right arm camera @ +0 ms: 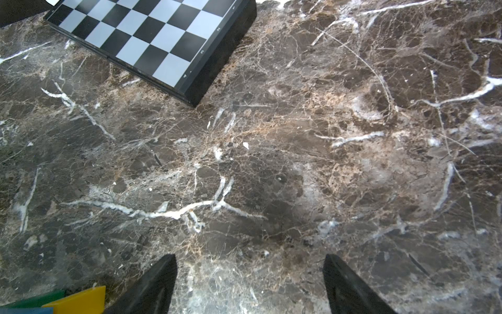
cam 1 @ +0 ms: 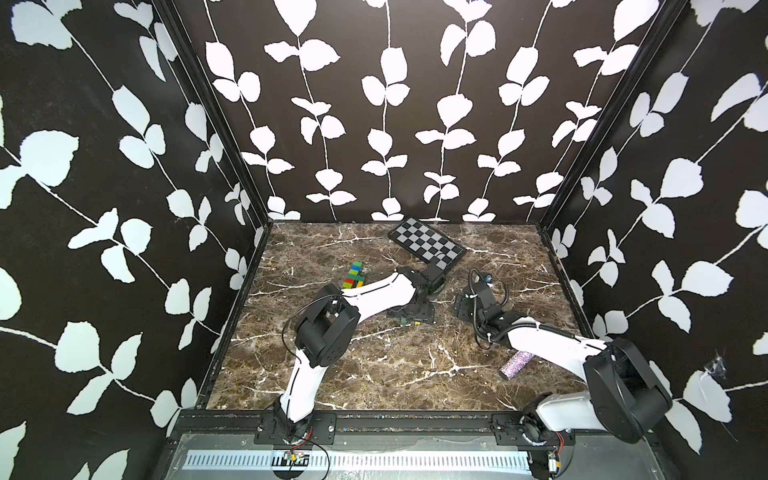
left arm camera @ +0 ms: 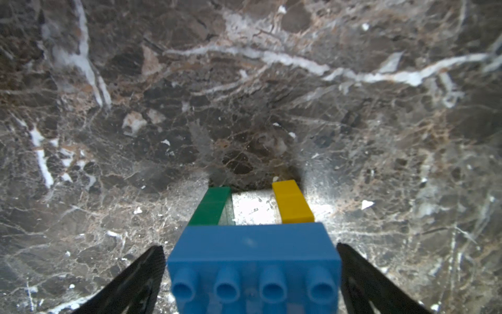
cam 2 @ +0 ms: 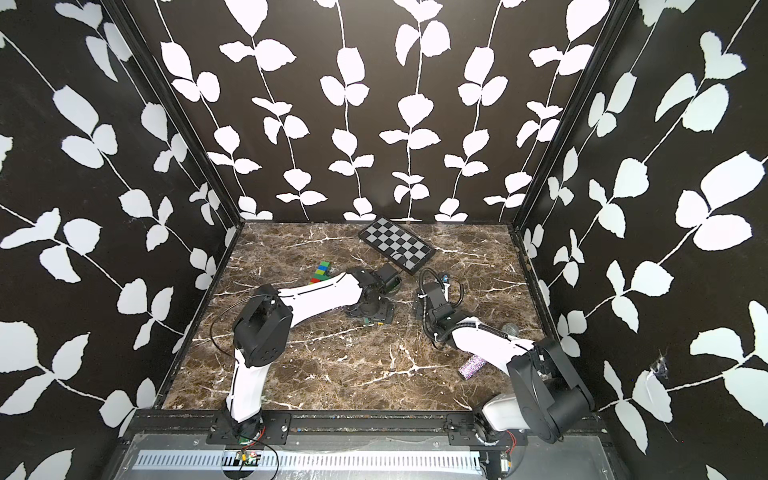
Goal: Assemble the letter h with lego
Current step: Assemble the lego brick with the lego brick.
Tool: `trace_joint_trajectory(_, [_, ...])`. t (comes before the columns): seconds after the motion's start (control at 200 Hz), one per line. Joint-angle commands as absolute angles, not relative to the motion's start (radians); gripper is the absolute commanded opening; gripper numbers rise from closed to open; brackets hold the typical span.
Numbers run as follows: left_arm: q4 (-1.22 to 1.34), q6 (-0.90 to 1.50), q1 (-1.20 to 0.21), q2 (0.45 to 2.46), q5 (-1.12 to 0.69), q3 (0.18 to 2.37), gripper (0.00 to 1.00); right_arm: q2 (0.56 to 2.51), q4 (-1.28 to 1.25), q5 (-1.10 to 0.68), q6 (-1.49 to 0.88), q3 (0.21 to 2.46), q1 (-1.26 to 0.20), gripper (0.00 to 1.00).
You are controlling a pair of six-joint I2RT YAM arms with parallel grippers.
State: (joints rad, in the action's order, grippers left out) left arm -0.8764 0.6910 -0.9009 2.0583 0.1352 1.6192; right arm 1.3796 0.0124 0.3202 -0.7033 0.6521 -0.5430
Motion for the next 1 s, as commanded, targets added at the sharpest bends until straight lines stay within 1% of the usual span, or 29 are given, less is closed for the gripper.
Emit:
trace_joint_trajectory(0.0, [-0.931,0.663,-0.906,2.025,0.140,1.653,0.99,1.386,0.007,0.323,-0.707,0.682,-0.537,0.84])
trace_joint_trajectory(0.145, [-0.967,0.657,-0.908,2.025,0.153,1.679,0.96,1.384,0.008,0.321,-0.707,0.681,-0.537,0.84])
trace_joint_trajectory(0.3, [-0.992,0.643,-0.908,2.027,0.175,1.697,0.90,1.384,0.008,0.321,-0.707,0.681,-0.537,0.84])
trace_joint_trajectory(0.595, [-1.011,0.634,-0.908,2.061,0.186,1.728,0.80,1.385,0.008,0.321,-0.708,0.681,-0.535,0.84])
trace_joint_trajectory(0.76, [-1.010,0.636,-0.908,2.069,0.190,1.726,0.73,1.384,0.009,0.320,-0.709,0.682,-0.535,0.84])
trace_joint_trajectory(0.99, [-0.993,0.641,-0.908,2.083,0.170,1.715,0.71,1.385,0.009,0.320,-0.709,0.683,-0.535,0.84])
